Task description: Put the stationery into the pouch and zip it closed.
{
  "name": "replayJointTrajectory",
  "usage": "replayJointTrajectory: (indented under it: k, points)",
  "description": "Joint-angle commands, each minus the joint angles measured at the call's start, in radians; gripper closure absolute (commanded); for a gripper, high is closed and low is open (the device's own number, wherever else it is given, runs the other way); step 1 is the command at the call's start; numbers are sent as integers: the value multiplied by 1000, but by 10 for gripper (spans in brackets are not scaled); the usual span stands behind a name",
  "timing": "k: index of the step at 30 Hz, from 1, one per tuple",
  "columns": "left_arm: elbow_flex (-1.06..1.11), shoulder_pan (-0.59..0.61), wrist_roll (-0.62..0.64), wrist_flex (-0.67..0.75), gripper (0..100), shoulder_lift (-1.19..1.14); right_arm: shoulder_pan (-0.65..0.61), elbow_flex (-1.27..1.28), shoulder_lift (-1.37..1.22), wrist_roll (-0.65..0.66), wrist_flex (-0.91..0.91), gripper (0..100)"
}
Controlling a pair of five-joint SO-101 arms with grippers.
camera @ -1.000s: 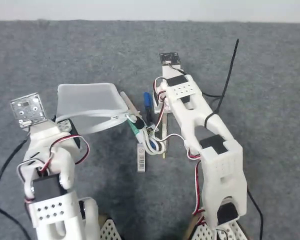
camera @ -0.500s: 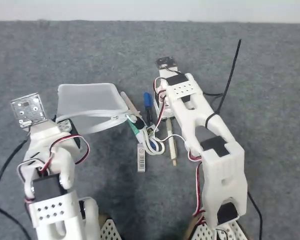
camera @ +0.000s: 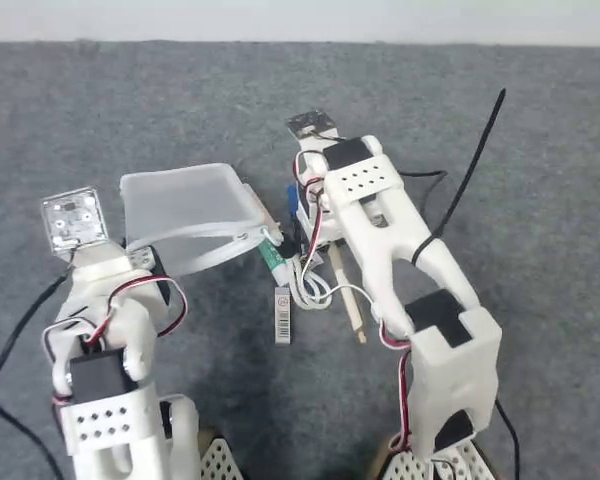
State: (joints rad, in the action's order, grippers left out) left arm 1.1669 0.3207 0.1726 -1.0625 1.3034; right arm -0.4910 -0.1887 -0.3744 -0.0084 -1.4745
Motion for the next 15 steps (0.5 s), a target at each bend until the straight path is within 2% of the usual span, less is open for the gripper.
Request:
replayJointTrajectory:
  k: [1, 8, 15]
  points:
    - [-65, -14, -12, 20, 988, 26, -38, -28, 108, 9, -54, 993]
    - [-125, -17, -12, 44, 988, 18, -38, -28, 128, 6, -59, 993]
    - [-265, -172, -52, -80, 988, 17, -38, -26, 137, 6, -87, 993]
